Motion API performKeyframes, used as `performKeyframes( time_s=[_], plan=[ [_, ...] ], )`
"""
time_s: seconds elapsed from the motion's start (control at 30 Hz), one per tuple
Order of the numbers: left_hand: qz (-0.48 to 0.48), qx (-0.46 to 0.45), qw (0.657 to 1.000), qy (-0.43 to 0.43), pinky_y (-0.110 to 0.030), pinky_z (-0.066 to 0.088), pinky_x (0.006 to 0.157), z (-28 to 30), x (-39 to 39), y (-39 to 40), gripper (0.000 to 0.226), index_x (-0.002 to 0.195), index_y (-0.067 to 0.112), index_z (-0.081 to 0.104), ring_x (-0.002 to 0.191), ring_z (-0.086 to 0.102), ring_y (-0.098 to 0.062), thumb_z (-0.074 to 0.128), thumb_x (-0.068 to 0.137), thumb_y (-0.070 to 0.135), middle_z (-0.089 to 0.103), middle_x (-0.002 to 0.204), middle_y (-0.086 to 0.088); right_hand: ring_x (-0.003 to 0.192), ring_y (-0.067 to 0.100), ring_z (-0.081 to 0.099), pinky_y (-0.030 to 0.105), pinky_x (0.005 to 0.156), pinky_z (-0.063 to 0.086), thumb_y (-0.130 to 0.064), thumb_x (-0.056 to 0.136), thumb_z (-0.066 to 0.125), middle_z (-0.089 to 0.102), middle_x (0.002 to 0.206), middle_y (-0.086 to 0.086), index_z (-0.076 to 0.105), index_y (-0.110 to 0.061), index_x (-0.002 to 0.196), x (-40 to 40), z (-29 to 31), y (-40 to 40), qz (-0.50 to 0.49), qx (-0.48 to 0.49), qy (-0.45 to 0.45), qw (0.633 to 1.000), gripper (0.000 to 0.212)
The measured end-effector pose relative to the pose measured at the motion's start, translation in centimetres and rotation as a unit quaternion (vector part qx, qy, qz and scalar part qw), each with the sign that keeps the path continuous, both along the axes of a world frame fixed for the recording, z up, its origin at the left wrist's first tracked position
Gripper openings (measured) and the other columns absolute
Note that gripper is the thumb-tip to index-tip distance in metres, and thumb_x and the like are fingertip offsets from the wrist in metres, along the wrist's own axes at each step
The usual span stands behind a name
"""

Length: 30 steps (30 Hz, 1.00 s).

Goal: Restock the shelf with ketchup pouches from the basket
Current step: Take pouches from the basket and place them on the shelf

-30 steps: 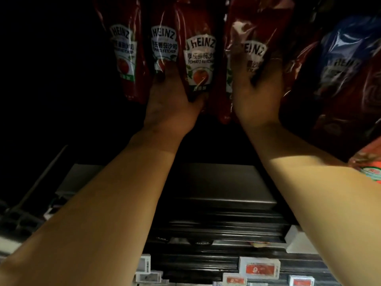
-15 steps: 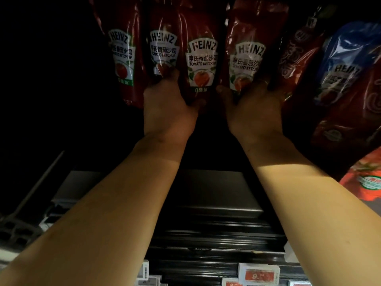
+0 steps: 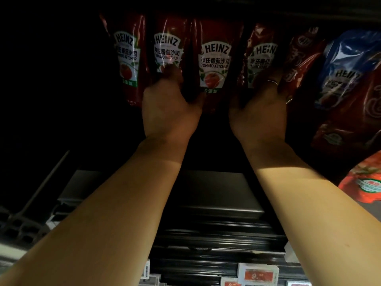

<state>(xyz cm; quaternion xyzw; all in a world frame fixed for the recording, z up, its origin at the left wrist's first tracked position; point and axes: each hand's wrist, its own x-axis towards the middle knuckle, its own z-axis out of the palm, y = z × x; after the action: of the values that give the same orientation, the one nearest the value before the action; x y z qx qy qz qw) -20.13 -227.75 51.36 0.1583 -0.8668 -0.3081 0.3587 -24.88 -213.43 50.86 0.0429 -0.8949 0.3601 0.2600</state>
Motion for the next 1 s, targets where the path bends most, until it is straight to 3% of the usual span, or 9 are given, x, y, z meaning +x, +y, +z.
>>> performKeyframes(
  time_s=[0.13, 0.23, 0.53, 0.7, 1.0],
  plan=[
    [0.200, 0.040, 0.979, 0.019, -0.052, 0.036, 0.108, 0.5, 0.9, -2.4, 0.113, 0.147, 0.015, 0.034, 0.136, 0.035, -0.036, 0.076, 0.058, 0.070, 0.035, 0.149, -0.015, 0.147, 0.045, 0.014, 0.049, 0.116, 0.022, -0.070, 0.072, 0.066, 0.010, 0.160, 0.023, 0.007, -0.017, 0.158, 1.4, 0.2, -0.4, -0.002, 0.001, -0.035, 0.999, 0.117],
    [0.188, 0.116, 0.974, -0.050, -0.051, 0.032, 0.111, 0.2, 0.5, -3.5, 0.132, 0.154, 0.013, 0.018, 0.141, 0.029, -0.036, 0.082, 0.053, 0.069, 0.025, 0.153, -0.016, 0.150, 0.042, 0.007, 0.052, 0.119, 0.020, -0.076, 0.061, 0.074, 0.002, 0.161, 0.019, -0.001, -0.019, 0.157, 1.4, -0.1, -0.7, 0.015, 0.025, -0.084, 0.996, 0.134],
    [0.148, 0.159, 0.973, -0.074, -0.050, 0.033, 0.114, -0.7, -0.6, -4.2, 0.138, 0.157, 0.017, 0.009, 0.144, 0.028, -0.037, 0.091, 0.053, 0.057, 0.028, 0.155, -0.017, 0.150, 0.043, 0.002, 0.049, 0.118, 0.011, -0.071, 0.065, 0.077, 0.001, 0.161, 0.021, -0.002, -0.014, 0.157, 0.7, -0.8, -1.3, 0.025, 0.017, -0.087, 0.996, 0.135],
    [0.155, 0.163, 0.971, -0.078, -0.053, 0.034, 0.115, -0.7, -0.7, -4.1, 0.136, 0.157, 0.017, 0.007, 0.144, 0.029, -0.039, 0.091, 0.057, 0.053, 0.029, 0.155, -0.018, 0.150, 0.039, 0.011, 0.045, 0.119, 0.019, -0.063, 0.064, 0.083, 0.006, 0.160, 0.018, -0.001, -0.016, 0.157, 0.5, -0.9, -0.9, 0.041, -0.008, -0.081, 0.996, 0.133],
    [0.152, 0.167, 0.968, -0.111, -0.050, 0.031, 0.117, -0.3, -0.6, -3.8, 0.135, 0.159, 0.017, 0.003, 0.144, 0.028, -0.038, 0.088, 0.061, 0.055, 0.024, 0.158, -0.019, 0.150, 0.038, 0.009, 0.040, 0.121, 0.015, -0.067, 0.070, 0.076, 0.007, 0.162, 0.017, 0.003, -0.015, 0.157, 1.0, -0.6, -0.7, 0.016, 0.041, -0.076, 0.996, 0.125]
  ],
)
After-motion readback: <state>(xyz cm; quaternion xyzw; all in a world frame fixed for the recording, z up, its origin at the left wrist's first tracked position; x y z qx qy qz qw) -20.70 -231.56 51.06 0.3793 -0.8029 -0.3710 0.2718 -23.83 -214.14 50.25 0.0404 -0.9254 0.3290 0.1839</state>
